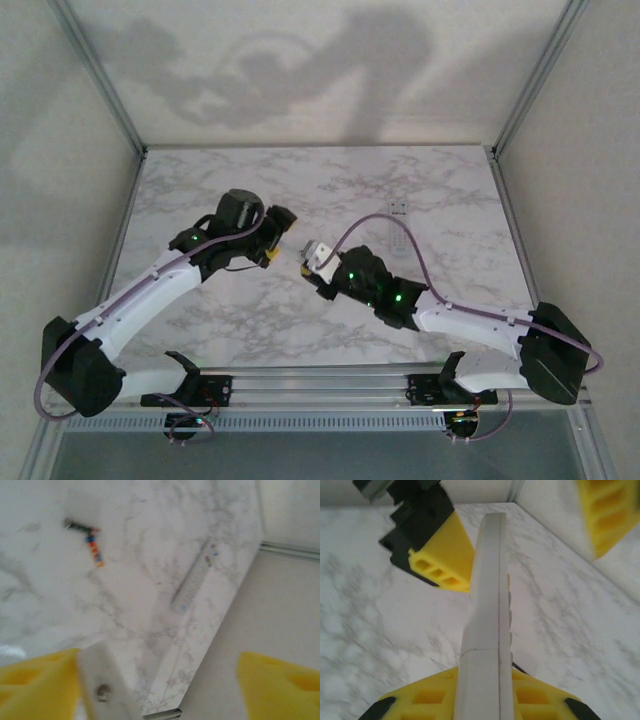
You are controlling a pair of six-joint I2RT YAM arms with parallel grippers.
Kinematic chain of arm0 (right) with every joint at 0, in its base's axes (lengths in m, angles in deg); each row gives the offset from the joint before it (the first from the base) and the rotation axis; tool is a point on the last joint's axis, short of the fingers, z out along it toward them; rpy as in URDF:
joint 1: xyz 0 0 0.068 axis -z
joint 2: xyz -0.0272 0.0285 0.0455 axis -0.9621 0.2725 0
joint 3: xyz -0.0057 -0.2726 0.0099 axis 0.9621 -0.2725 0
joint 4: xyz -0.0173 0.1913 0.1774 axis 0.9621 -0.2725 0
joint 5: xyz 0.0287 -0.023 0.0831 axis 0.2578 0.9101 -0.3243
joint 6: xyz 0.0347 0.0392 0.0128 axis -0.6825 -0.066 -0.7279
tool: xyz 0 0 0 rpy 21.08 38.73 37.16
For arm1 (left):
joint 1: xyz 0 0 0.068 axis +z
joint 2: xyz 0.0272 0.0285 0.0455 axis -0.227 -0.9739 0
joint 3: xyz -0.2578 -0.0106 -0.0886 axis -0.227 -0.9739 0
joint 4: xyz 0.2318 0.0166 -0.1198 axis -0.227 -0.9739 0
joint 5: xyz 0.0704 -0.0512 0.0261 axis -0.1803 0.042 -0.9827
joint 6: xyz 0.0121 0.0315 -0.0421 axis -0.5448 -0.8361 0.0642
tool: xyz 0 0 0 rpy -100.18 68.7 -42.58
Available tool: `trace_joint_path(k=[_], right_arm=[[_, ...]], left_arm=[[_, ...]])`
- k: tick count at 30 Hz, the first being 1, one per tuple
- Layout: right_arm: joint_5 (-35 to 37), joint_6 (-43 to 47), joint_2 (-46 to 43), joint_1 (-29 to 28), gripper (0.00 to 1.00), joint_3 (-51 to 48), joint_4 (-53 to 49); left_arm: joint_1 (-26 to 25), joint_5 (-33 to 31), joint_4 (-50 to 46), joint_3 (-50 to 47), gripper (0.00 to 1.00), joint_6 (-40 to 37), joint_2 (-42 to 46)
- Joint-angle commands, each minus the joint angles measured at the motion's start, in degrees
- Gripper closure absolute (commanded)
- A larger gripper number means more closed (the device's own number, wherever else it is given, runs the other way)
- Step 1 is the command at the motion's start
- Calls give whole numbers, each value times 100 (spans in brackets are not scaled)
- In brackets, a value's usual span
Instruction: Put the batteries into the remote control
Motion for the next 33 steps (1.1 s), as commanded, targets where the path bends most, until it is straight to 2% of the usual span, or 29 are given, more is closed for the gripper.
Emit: trace_joint_path(k=[1,3,5,7,9,12,16,19,23,29,31,33], right_arm=[[-1744,-2318,280,1033,100,1097,-1073],[-2854,-3217,618,1657,100,1727,-1577],[-3754,-4129,876,2071,100,2163,-1579],[-4341,-5178,1038,2293,100,2352,-956],[-4574,-6087,1148,2368,100,2418,-112],[-4723,-7027,1338,2373,100,2568,670],[-4684,-7836,1424,2366,100,2417,1516],[-4551,-8161,1420,2343,100,2279,1896],[-4460,-8190,1299,2283,100,2268,2032],[-4423,-7940,1201,2052,100,2369,1771],[-4465,-7925,1236,1961,100,2372,1754],[-4477,-7925,1257,1898,100,2350,1752]], left_arm=[[456,-231,758,228,1,-1347,756],[890,631,1505,-112,1,-1619,1067],[1185,1504,2120,-304,1,-1484,1126],[1261,2217,2738,-377,1,-1285,1022],[1251,2654,3715,-586,1,-810,977],[1266,2843,4671,-730,1,-300,915],[1271,2817,4951,-691,2,-34,743],[1275,2685,5033,-768,8,53,634],[1279,2664,5225,-833,16,190,438],[1276,2733,5303,-639,19,94,182],[1279,2721,5269,-508,26,-5,102],[1277,2691,5259,-429,37,-116,20]])
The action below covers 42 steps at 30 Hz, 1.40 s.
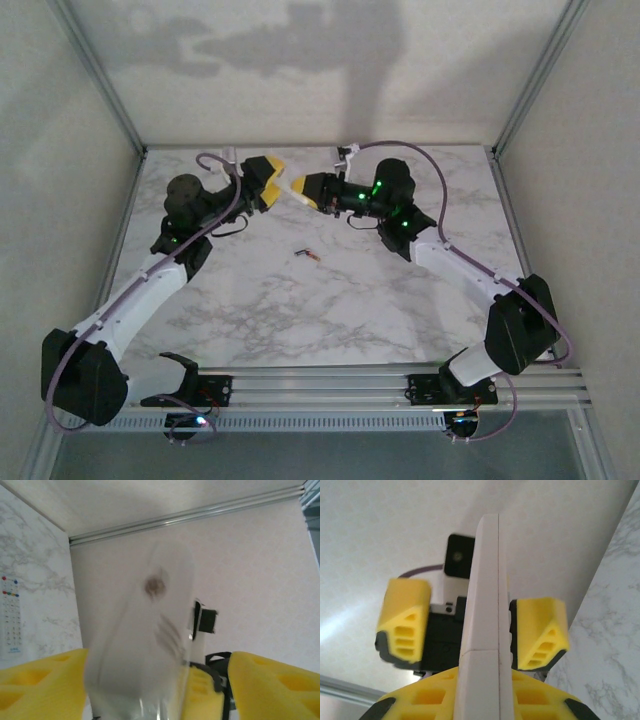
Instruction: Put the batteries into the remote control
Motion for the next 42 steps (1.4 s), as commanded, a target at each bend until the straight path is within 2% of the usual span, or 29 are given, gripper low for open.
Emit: trace_joint_path(k=[1,4,8,12,19,22,30,34,36,39,42], right_arm=[[-43,31,-99,-153,100,24,160],[-10,2,-80,-210,99,-21,140],[83,14,-148,-218,93,-173,-27],[243,231,-401,-199,92,-444,-406],[510,274,-968,-117,91,-1348,-483],[663,298,-1219,-91,87,-1672,-518],[1007,632,-1728,28,86,-2059,-1135],[1169,723,-1865,56,76,-2177,-1277],[1208,692,-1874,57,68,-2224,-1268],[1196,692,-1836,59,71,-2204,-1265],[1160,668,-1787,58,83,-2187,-1116]], left_arm=[[35,61,298,315,46,-201,-86],[35,26,581,252,65,-143,-160],[36,-38,575,264,80,-334,-177],[110,-285,469,155,92,-644,-25],[473,-548,786,-154,98,-426,168],[500,-666,892,-240,100,-346,155],[507,-633,1053,-467,100,-303,114],[482,-669,980,-578,100,-386,146],[446,-664,1022,-650,100,-402,151],[395,-676,1052,-695,100,-451,159],[335,-686,990,-658,100,-548,142]])
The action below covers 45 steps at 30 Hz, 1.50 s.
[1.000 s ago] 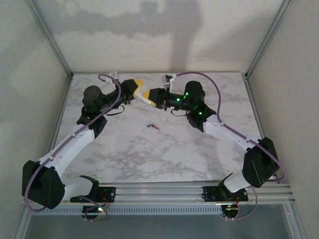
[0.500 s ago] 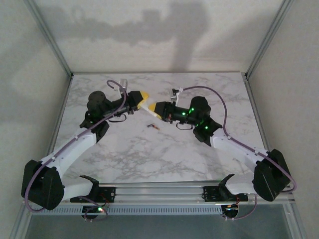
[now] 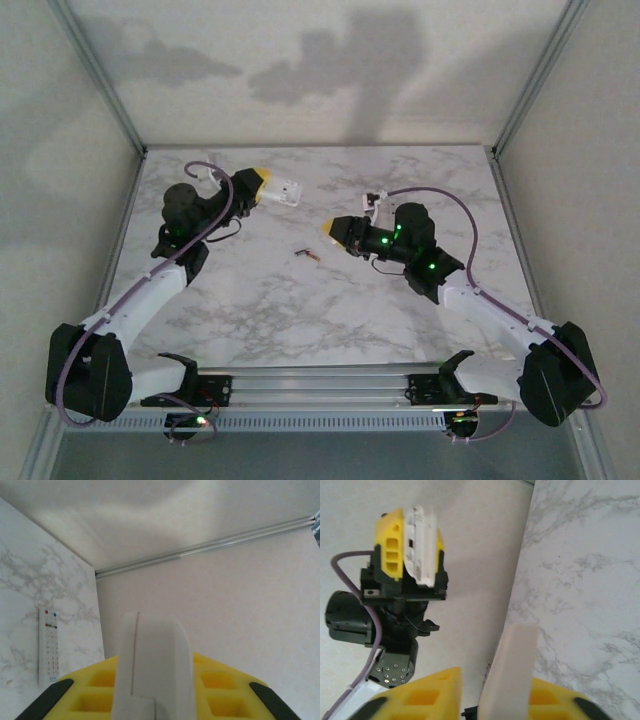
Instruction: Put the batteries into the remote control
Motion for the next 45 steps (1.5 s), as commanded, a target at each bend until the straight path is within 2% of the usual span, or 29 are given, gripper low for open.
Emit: trace_joint_path(k=[1,3,5,10,12,15,19,22,24,26,28,30,33,37,41,43,45], right_arm=[[74,106,4,-8,86,-40,30],[186,168,-14,-7,96,-30,-59],[487,227,-107,7,100,-82,-418],[1264,1055,-272,359,100,-285,-1769],[1383,1434,-95,588,99,-465,-2071],[1516,2052,413,642,98,-492,-2537],[1261,2153,1227,648,97,-771,-2092],[854,1938,1841,654,96,-1080,-1219],[899,1815,2085,650,95,-1188,-1042],[1202,1706,2172,652,90,-1230,-1251],[1562,1574,2036,653,74,-1301,-1578],[1964,1467,1791,652,63,-1349,-2038],[2574,1389,1264,654,52,-1236,-2945],[3262,1454,224,654,32,-929,-3873],[3002,2262,-634,572,19,-437,-3854],[2606,2793,-818,421,18,-227,-3645],[2289,3189,-842,299,18,-79,-3498]], left_arm=[[-93,-337,275,23,100,-224,172],[-94,-407,112,28,100,-295,185],[-100,-491,-31,-5,100,-386,219],[-155,-464,-565,-10,100,-899,347],[-255,-407,-854,-1,100,-1225,408],[-515,-368,-1531,67,100,-1793,455],[-876,-360,-2081,-23,100,-2274,421],[-1053,-333,-2151,-225,100,-2342,388],[-1113,-323,-2165,-359,100,-2356,370],[-1127,-331,-2168,-496,100,-2359,386],[-1128,-396,-2205,-627,100,-2369,414],[-1125,-421,-2205,-698,100,-2361,420],[-1156,-479,-2285,-755,100,-2410,393],[-1325,-772,-2598,-812,100,-2487,306],[-1617,-1355,-2726,-1145,100,-2144,213],[-1733,-1224,-2359,-1411,100,-2116,117],[-1885,-1109,-2494,-1369,100,-2421,-245]])
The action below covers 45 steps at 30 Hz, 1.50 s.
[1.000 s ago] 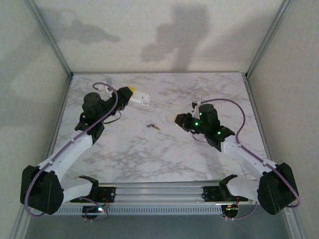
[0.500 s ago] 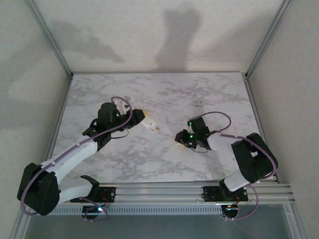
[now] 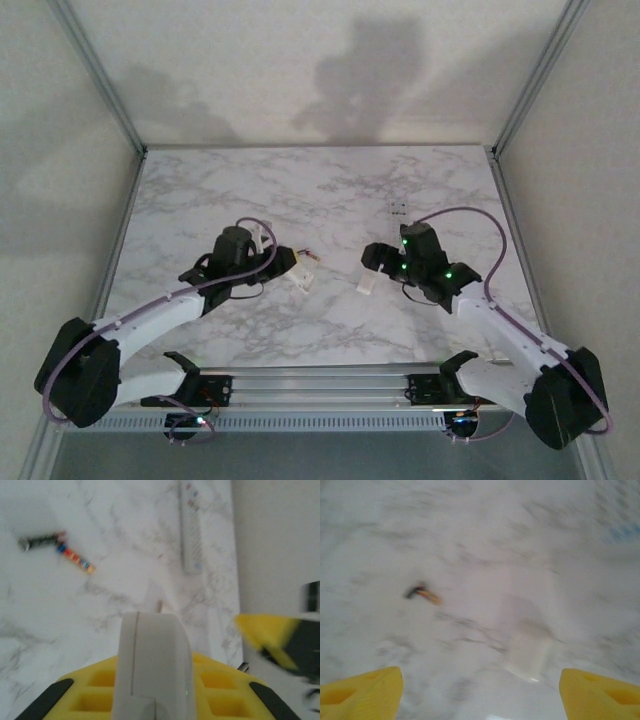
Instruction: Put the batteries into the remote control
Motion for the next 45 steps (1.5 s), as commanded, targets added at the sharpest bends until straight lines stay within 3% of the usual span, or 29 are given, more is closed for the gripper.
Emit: trace_joint_path(k=[1,5,8,10,13,15,19,24,30,33,38,41,45], right_arm=[[-451,959,-47,-188,18,323,44],[-480,970,54,-194,19,321,35],[-496,874,86,-191,19,273,9],[-500,774,86,-198,19,224,-10],[-534,638,55,-207,19,122,64],[-535,593,58,-200,19,101,96],[-578,577,166,-218,19,148,146],[-641,543,382,-235,19,254,189],[-669,548,473,-246,19,366,149],[-599,633,437,-250,19,427,109],[-627,1090,719,-529,19,768,-130],[-577,1067,1218,-993,20,1134,-333],[75,1089,1917,-2196,20,1443,-100]], left_arm=[[-233,-11,-191,29,100,-339,-560],[-407,641,-414,244,100,-739,-1415],[-408,446,-275,212,100,-720,-1533],[-408,190,-243,213,100,-578,-1558],[-417,-329,67,-12,91,-20,-1478],[-417,-867,204,-280,84,543,-1301],[-422,-1887,486,-913,82,1817,-811],[-452,-2066,1074,-1497,59,2556,-339],[-461,-2618,79,-1493,30,2683,611],[-454,-3153,-720,-1429,18,2627,1381],[-427,-3762,-1829,-1181,9,1921,2530],[-115,-3372,-2108,-913,8,1051,2500],[705,-2610,-2825,-179,8,-158,1508]])
